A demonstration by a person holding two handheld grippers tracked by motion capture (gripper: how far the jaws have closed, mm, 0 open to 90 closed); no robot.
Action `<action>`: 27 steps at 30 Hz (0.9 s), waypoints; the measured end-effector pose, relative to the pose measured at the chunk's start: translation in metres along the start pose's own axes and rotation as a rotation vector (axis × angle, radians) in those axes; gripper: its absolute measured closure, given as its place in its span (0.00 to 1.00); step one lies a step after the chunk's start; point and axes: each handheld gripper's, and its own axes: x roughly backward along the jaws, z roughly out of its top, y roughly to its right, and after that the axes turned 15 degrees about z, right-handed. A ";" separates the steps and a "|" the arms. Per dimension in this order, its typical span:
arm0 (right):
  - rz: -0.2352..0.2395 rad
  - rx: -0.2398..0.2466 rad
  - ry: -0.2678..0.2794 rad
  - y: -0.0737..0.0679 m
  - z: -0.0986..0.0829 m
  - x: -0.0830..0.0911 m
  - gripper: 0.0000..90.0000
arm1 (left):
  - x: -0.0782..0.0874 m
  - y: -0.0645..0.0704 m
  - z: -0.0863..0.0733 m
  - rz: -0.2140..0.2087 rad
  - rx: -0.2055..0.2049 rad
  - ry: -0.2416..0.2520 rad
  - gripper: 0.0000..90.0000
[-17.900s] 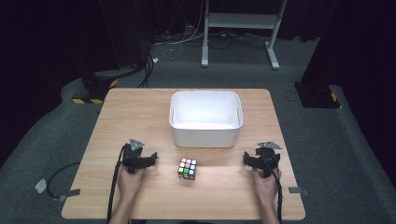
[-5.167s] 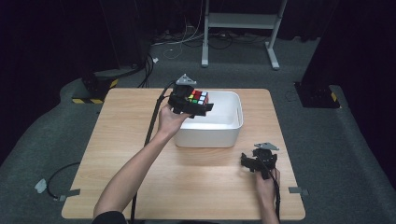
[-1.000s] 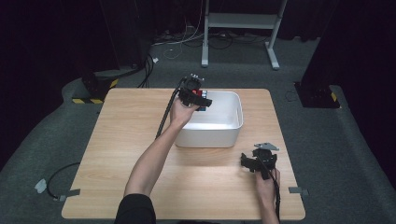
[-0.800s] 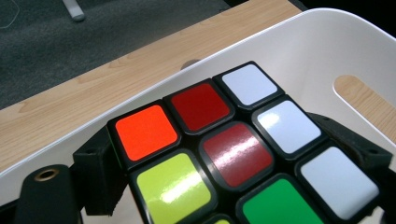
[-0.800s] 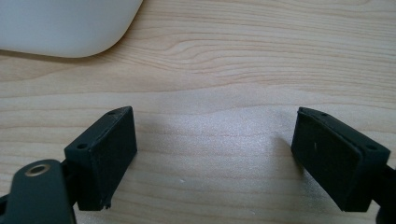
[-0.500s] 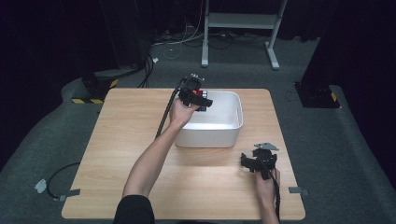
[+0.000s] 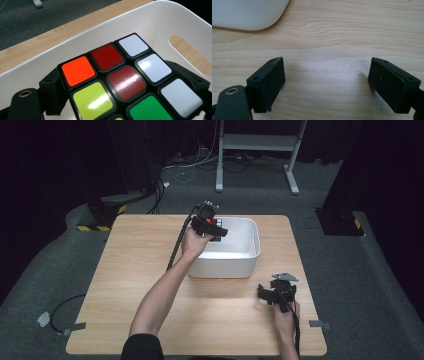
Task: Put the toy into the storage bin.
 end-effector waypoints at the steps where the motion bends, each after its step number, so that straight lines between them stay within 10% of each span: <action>1: 0.000 0.001 -0.001 0.000 0.000 0.000 0.16 | 0.000 0.000 -0.001 0.002 -0.002 0.002 0.17; 27: 0.000 0.001 0.000 0.000 0.000 0.000 0.16 | 0.014 0.007 -0.012 -0.026 -0.008 0.012 0.17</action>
